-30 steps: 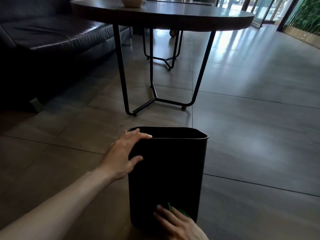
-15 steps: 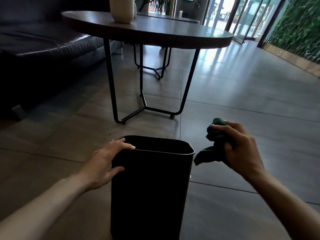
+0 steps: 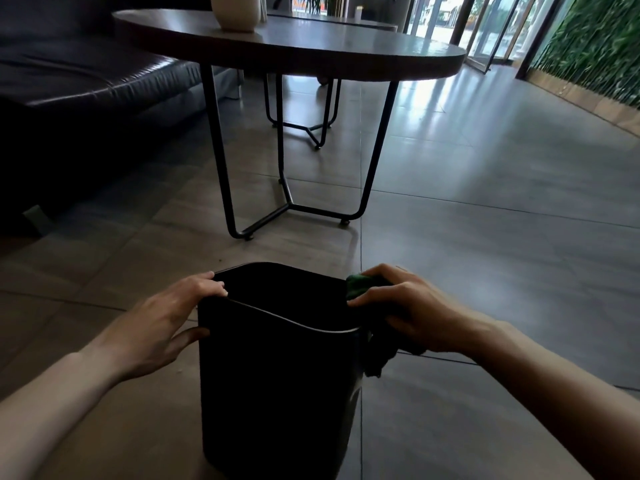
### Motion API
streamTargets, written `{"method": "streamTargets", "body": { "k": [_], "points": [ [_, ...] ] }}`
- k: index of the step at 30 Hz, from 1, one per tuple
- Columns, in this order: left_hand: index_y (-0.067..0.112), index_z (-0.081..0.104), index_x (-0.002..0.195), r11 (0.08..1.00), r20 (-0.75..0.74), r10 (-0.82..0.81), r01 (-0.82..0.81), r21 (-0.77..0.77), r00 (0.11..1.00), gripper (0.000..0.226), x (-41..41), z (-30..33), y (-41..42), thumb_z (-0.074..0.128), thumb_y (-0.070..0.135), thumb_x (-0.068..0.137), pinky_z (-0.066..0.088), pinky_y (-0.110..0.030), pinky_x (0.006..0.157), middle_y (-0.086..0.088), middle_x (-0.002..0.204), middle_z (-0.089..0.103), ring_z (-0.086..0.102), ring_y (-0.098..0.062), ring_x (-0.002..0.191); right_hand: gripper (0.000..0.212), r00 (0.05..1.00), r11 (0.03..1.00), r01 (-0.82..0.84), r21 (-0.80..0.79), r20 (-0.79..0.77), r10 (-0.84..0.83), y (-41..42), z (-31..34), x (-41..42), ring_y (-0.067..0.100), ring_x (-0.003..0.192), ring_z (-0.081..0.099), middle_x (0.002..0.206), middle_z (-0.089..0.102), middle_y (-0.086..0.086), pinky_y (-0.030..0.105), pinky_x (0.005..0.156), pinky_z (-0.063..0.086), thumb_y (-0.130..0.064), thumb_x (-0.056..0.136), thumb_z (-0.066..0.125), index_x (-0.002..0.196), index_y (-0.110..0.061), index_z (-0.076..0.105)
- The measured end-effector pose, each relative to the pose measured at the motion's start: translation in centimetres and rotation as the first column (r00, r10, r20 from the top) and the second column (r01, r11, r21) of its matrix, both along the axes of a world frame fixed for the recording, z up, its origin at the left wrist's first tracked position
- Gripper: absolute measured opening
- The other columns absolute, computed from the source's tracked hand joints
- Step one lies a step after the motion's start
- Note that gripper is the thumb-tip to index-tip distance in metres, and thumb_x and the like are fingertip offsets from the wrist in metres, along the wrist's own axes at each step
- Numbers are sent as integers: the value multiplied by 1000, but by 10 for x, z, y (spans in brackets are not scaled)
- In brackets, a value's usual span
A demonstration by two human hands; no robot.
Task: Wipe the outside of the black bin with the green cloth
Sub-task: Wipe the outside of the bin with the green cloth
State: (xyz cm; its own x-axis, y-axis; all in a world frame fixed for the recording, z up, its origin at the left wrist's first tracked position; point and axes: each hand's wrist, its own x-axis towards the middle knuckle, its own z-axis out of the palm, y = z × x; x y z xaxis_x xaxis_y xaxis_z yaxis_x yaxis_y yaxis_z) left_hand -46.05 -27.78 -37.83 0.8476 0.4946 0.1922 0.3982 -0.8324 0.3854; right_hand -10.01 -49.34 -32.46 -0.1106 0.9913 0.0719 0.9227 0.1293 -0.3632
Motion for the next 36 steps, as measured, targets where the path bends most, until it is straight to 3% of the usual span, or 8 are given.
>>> {"method": "streamTargets", "body": {
  "k": [8, 15, 18, 21, 28, 31, 33, 36],
  "points": [
    [48, 36, 141, 997, -48, -8, 12, 78, 999, 74, 6, 15, 0, 78, 30, 83, 19, -33, 125, 22, 153, 40, 24, 5, 148, 26, 986, 997, -30, -78, 159, 42, -4, 22, -24, 17, 126, 48, 138, 48, -3, 33, 102, 47, -25, 103, 60, 126, -33, 67],
    [47, 36, 145, 992, 225, -127, 122, 35, 966, 67, 62, 67, -47, 64, 56, 85, 33, -33, 117, 31, 151, 39, 33, 7, 143, 27, 984, 996, 63, -57, 169, -52, 3, 41, -38, 21, 113, 52, 121, 54, 0, 35, 94, 49, -24, 100, 56, 122, -38, 65],
    [48, 35, 146, 972, 201, -232, 235, 10, 952, 66, 87, 65, -72, 64, 55, 87, 39, -37, 116, 29, 151, 39, 33, 5, 143, 30, 975, 988, 145, -57, 177, -133, 11, 43, -42, 25, 110, 53, 116, 54, 3, 37, 92, 48, -23, 98, 55, 123, -37, 65],
    [43, 33, 149, 955, 126, -294, 286, 82, 947, 68, 101, 52, -80, 65, 48, 90, 25, -40, 124, 25, 154, 37, 25, 3, 148, 31, 971, 981, 194, -28, 151, -187, 16, 38, -46, 29, 103, 55, 110, 55, 5, 36, 86, 47, -22, 95, 55, 122, -34, 65],
    [39, 39, 149, 975, 172, -213, 221, -34, 962, 70, 101, 46, -63, 73, 29, 89, 23, -43, 124, 26, 155, 36, 20, 3, 149, 52, 962, 928, 272, 253, -94, -256, 15, 19, -54, 24, 112, 57, 121, 61, 1, 37, 95, 50, -2, 86, 63, 130, -30, 64],
    [38, 43, 147, 974, 203, -180, 204, -100, 962, 65, 100, 44, -52, 71, 19, 91, 19, -36, 126, 23, 154, 40, 22, 3, 149, 61, 910, 800, 370, 472, -357, -210, 12, 11, -65, 16, 110, 64, 122, 66, -1, 20, 94, 50, 4, 81, 68, 133, -25, 54],
    [37, 46, 144, 973, 237, -131, 171, -156, 963, 61, 98, 43, -45, 66, 9, 94, 21, -34, 125, 18, 153, 44, 26, 0, 149, 59, 904, 740, 375, 558, -395, -160, 13, -1, -79, 14, 111, 63, 126, 65, 4, 10, 96, 45, 2, 81, 70, 131, -21, 50],
    [31, 51, 142, 968, 263, -67, 127, -218, 963, 58, 95, 42, -38, 56, -3, 96, 22, -33, 125, 15, 150, 48, 29, -4, 148, 54, 966, 794, 185, 580, -257, -37, 12, -35, -104, 26, 139, 50, 147, 55, 11, 34, 114, 44, -3, 84, 73, 134, -12, 55]
  ]
}}
